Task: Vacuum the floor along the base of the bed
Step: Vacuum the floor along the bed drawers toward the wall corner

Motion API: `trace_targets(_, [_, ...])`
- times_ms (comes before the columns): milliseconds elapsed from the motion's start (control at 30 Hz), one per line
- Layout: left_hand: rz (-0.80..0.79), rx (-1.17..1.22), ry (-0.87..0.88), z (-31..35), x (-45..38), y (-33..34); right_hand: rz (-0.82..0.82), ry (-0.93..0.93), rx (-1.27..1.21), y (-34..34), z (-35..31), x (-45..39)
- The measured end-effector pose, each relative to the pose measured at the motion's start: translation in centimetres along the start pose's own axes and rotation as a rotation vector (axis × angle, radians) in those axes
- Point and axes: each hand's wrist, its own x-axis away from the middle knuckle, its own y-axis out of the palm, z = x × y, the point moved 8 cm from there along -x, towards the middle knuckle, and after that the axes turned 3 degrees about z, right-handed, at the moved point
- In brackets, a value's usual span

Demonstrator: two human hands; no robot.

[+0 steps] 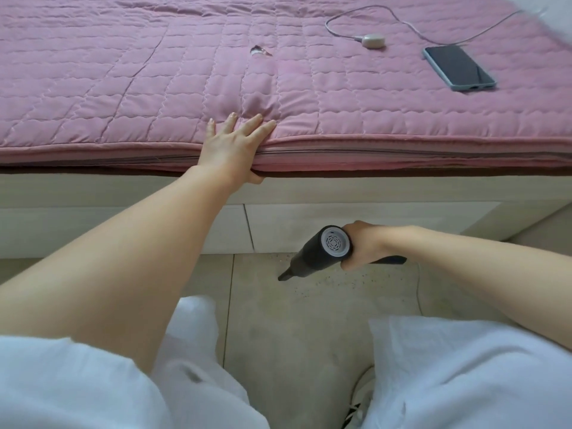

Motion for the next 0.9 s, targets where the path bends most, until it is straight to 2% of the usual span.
trace_targets(167, [0.012, 0.024, 0.013, 0.2, 0.4, -0.2, -0.036, -0.008, -0.004, -0.6, -0.8, 0.3])
trace_targets(400, [0.136, -0.092, 0.101, 0.2, 2.6, -0.8, -0.011, 0.010, -0.026, -0.7, -1.4, -0.5])
trace_targets(900, [0.128, -0.049, 0.120, 0.3, 3.2, -0.8, 0.061, -0.014, 0.048, -0.9, -2.5, -1.8])
